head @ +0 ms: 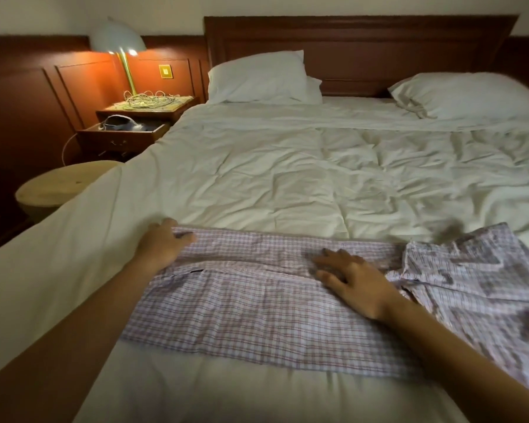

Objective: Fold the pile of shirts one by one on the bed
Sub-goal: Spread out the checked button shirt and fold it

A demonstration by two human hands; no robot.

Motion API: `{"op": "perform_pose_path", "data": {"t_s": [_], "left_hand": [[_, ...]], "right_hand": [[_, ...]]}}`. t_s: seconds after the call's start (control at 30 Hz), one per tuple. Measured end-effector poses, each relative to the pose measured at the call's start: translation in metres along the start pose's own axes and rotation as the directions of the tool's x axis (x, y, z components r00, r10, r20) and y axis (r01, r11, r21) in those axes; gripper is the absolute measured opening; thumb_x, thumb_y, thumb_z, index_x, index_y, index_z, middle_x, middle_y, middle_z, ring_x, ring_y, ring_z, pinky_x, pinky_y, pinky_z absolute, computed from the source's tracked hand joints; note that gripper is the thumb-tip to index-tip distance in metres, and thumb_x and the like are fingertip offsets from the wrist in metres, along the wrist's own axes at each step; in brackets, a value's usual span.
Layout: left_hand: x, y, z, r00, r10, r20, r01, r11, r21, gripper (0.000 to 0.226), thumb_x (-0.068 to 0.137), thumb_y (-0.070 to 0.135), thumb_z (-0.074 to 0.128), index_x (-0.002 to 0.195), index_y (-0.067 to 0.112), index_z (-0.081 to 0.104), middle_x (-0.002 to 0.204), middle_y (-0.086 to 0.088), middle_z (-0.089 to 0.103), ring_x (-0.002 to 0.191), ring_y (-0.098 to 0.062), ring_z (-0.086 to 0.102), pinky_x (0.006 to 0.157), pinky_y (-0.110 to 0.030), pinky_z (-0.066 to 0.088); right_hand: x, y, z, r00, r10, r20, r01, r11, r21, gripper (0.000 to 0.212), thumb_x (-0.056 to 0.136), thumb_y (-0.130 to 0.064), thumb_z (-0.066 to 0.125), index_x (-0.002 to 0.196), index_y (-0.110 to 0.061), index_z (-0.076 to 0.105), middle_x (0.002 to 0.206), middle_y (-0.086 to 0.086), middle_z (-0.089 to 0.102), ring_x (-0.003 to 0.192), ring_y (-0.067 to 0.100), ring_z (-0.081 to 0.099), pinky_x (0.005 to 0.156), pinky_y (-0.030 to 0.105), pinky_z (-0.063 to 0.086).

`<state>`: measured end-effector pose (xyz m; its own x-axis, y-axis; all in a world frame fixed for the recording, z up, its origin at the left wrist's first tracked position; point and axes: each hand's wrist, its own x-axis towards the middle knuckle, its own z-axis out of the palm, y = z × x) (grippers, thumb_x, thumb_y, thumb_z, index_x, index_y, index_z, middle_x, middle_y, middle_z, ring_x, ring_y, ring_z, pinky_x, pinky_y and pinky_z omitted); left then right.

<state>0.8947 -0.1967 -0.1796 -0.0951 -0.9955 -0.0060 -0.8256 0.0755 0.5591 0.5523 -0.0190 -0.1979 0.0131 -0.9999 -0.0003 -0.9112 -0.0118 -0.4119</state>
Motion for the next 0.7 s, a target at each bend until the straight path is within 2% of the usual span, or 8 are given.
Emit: {"op": "perform_pose_path", "data": {"t_s": [0.1,0.2,0.37,0.47,0.5,0.6,0.63,0.7], "left_hand": [[0.015,-0.002,0.009,0.993,-0.083,-0.086,0.077,0.995,-0.07,0.031,0.09,0.033,0.072,0.107,0.007,0.067,0.115,-0.019,0.069,0.1,-0.035,0.065,0.084,-0.038,0.051],[0.029,0.001,0.014,0.973,-0.07,-0.219,0.062,0.997,-0.044,0.024,0.095,0.028,0.065,0.084,0.008,0.06,0.098,-0.02,0.07,0.084,-0.035,0.063,0.07,-0.036,0.048],[0.036,0.007,0.028,0.962,0.021,-0.271,0.007,0.995,0.102,0.024,0.101,0.028,0.056,0.117,0.012,0.061,0.117,-0.019,0.062,0.103,-0.039,0.058,0.085,-0.045,0.048],[0.021,0.014,0.033,0.933,0.186,-0.307,-0.083,0.944,0.319,0.048,0.1,0.042,0.051,0.142,0.018,0.049,0.142,-0.016,0.042,0.127,-0.036,0.041,0.106,-0.048,0.033],[0.012,0.019,0.035,0.919,0.298,-0.258,-0.198,0.915,0.352,0.055,0.099,0.049,0.049,0.147,0.022,0.045,0.15,-0.011,0.037,0.135,-0.033,0.036,0.11,-0.048,0.028],[-0.019,0.02,0.051,0.83,0.537,0.154,-0.557,0.774,0.302,0.065,0.095,0.072,0.025,0.153,0.044,0.028,0.164,0.017,0.013,0.151,-0.013,0.013,0.12,-0.041,0.011],[-0.027,0.014,0.055,0.82,0.509,0.26,-0.569,0.769,0.29,0.068,0.092,0.076,0.016,0.154,0.049,0.019,0.164,0.023,0.002,0.152,-0.008,0.004,0.121,-0.037,0.004],[-0.031,-0.002,0.055,0.874,0.375,0.309,-0.466,0.827,0.314,0.074,0.085,0.079,0.008,0.154,0.053,0.003,0.162,0.024,-0.009,0.153,-0.007,-0.008,0.122,-0.035,-0.004]], "right_hand": [[0.005,-0.006,0.015,0.995,-0.005,0.104,0.016,0.994,-0.107,0.059,0.083,-0.084,0.014,0.141,-0.07,0.019,0.165,-0.012,0.01,0.152,0.027,0.003,0.121,0.052,0.004],[0.003,-0.005,0.024,0.991,-0.068,0.112,0.081,0.99,-0.116,0.057,0.078,-0.091,0.007,0.134,-0.079,0.006,0.164,-0.016,-0.004,0.151,0.031,-0.011,0.118,0.059,-0.008],[-0.001,-0.003,0.025,0.981,-0.113,0.157,0.138,0.979,-0.152,0.054,0.082,-0.088,0.005,0.134,-0.078,-0.003,0.162,-0.016,-0.015,0.148,0.021,-0.025,0.119,0.054,-0.014],[0.003,-0.013,0.024,0.981,-0.112,0.158,0.125,0.989,-0.075,0.054,0.087,-0.083,0.009,0.139,-0.073,-0.002,0.164,-0.014,-0.009,0.15,0.013,-0.017,0.122,0.044,-0.012],[0.006,-0.022,0.026,0.982,-0.123,0.144,0.13,0.991,-0.039,0.054,0.088,-0.081,0.009,0.141,-0.071,-0.001,0.164,-0.014,-0.005,0.151,0.012,-0.013,0.122,0.042,-0.009],[0.015,-0.051,0.043,0.987,-0.124,0.105,0.131,0.989,-0.063,0.062,0.088,-0.08,0.004,0.147,-0.062,-0.001,0.166,-0.008,-0.002,0.153,0.019,-0.009,0.123,0.045,-0.006],[0.017,-0.057,0.049,0.989,-0.104,0.102,0.115,0.987,-0.112,0.064,0.088,-0.079,0.001,0.149,-0.06,-0.002,0.166,-0.006,-0.005,0.152,0.022,-0.011,0.122,0.048,-0.007],[0.019,-0.064,0.055,0.993,-0.074,0.09,0.088,0.981,-0.17,0.068,0.086,-0.079,-0.002,0.15,-0.057,-0.004,0.166,-0.005,-0.009,0.152,0.026,-0.014,0.121,0.051,-0.009]]}}
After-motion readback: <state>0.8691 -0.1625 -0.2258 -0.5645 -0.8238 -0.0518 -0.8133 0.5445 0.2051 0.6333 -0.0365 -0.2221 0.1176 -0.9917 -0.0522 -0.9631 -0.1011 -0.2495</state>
